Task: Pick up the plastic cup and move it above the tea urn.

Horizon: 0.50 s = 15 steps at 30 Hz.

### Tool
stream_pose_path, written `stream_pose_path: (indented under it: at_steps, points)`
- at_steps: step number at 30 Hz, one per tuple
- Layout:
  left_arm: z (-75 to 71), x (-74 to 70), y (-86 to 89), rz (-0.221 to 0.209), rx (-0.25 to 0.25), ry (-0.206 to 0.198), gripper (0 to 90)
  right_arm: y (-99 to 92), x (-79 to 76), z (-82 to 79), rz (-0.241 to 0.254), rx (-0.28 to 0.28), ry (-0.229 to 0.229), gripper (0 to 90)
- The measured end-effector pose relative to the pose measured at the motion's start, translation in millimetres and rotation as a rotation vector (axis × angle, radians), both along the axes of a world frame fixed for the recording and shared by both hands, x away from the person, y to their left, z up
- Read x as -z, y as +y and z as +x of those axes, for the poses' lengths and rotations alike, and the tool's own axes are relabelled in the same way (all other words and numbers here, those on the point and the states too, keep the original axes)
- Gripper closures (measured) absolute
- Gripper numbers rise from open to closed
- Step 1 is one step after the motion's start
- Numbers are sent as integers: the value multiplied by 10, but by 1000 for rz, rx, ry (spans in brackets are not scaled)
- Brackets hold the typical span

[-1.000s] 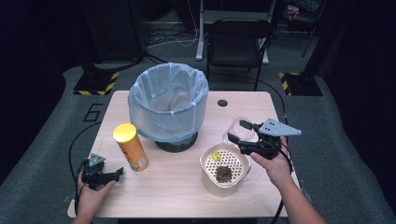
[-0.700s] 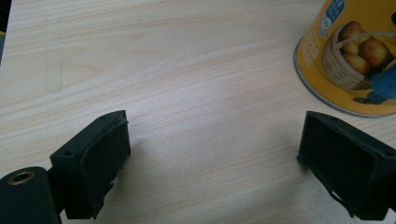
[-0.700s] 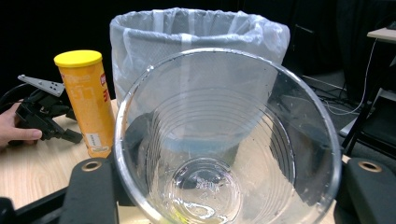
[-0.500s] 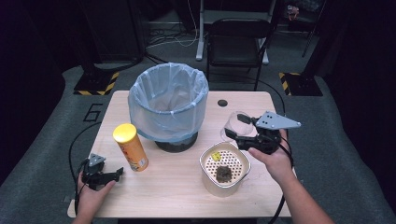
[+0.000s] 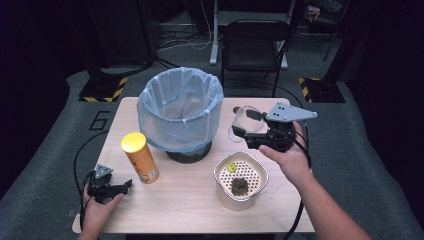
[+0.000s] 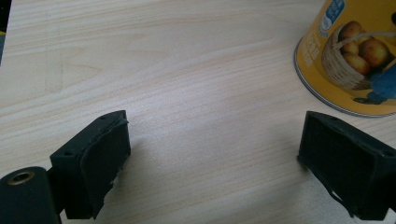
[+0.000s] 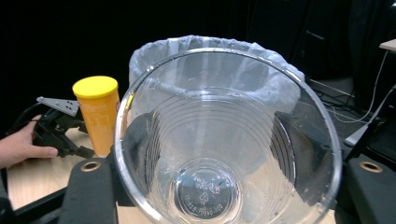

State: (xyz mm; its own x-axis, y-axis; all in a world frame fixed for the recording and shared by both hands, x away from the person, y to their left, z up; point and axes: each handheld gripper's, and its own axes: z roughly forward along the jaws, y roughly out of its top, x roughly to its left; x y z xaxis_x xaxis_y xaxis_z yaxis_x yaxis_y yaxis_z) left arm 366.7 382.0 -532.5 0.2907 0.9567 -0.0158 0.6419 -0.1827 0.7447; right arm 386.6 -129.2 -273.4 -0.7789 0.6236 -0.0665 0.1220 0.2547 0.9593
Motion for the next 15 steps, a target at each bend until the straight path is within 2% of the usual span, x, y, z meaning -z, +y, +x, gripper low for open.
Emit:
stream_pose_path:
  at_steps: [7, 11, 15]
  points:
    - [-2, 0, -3, 0, -4, -1, 88, 135, -173, 31, 1, -20, -9, 326]
    - [-2, 1, -4, -3, -4, 1, 88, 239, -289, 43, -18, -25, -21, 326]
    - [-2, -1, -1, 4, -3, 0, 88, 326, -358, 117, -4, -29, -21, 326]
